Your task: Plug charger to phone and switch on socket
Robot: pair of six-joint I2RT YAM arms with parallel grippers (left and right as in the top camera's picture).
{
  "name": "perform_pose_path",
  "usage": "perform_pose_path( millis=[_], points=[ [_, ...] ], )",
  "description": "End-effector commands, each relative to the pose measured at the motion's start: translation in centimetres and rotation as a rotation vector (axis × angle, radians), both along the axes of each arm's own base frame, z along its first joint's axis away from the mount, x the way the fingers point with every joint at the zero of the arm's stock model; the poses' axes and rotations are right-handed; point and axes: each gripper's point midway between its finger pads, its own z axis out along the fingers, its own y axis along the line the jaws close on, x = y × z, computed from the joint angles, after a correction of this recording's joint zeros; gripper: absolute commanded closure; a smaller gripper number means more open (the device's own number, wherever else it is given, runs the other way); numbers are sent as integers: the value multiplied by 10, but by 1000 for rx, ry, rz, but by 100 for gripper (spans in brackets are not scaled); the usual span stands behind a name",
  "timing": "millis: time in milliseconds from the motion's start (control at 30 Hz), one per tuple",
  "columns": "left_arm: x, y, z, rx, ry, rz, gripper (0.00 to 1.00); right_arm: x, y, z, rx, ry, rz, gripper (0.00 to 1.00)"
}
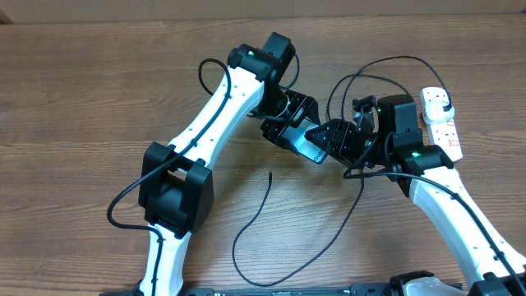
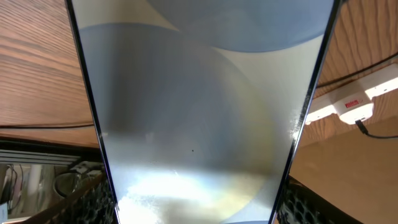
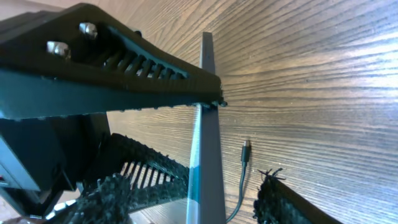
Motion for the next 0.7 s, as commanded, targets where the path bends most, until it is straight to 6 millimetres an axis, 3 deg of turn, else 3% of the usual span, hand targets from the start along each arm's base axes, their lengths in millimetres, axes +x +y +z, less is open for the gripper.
perform_pose_path(
  millis=[0,100,400,667],
  points=[
    [-2,-17,13,-52,-7,-5,96,4,2,9,-1,-31,2,38],
    [-4,-22,13,-52,-1,2,96,4,1,8,-4,-27,0,44],
    [-6,-24,13,-47,12,13,96,4,-4,2,-40,-11,-26,51],
    [-6,-24,13,-47,12,13,96,4,-5,1,-43,-9,-28,72]
  ],
)
